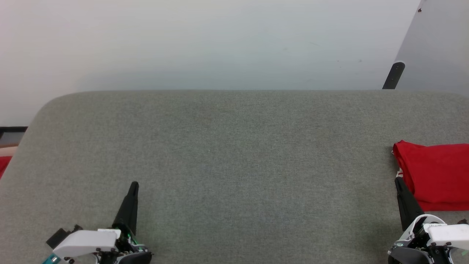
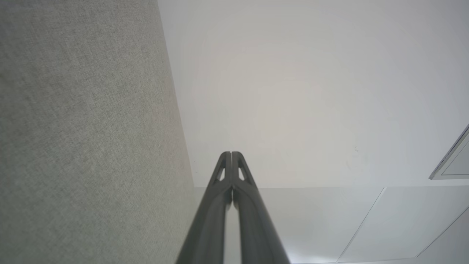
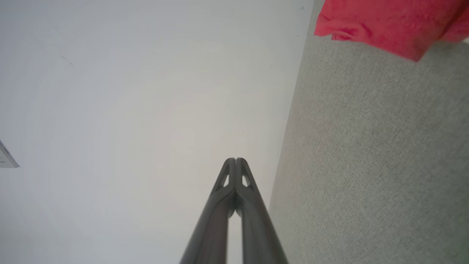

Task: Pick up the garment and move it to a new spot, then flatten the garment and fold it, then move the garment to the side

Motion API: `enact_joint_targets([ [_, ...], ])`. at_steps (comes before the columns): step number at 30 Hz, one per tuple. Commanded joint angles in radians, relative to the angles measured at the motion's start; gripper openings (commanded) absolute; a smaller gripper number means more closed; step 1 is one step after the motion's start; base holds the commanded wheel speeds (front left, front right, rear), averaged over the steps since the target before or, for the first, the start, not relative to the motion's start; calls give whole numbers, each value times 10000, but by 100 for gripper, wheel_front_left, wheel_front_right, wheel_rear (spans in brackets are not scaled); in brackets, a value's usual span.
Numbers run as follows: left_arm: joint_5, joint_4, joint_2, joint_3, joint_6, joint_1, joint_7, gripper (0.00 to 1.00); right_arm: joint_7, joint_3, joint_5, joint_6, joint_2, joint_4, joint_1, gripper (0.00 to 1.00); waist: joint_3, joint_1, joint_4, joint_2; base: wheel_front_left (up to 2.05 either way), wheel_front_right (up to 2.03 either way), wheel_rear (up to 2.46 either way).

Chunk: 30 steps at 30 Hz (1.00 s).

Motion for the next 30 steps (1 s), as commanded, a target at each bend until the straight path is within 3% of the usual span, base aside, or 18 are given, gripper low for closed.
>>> enact_joint_targets([
  [1,23,16,-18,31,18,-109,17,0,-2,-3,38,4,30,9,-22,0,0,-1,0,-1,0,0,0],
  [30,44,15,-33,53,18,-110,27,0,-4,-1,39,4,29,9,-22,0,0,-1,0,-1,0,0,0],
])
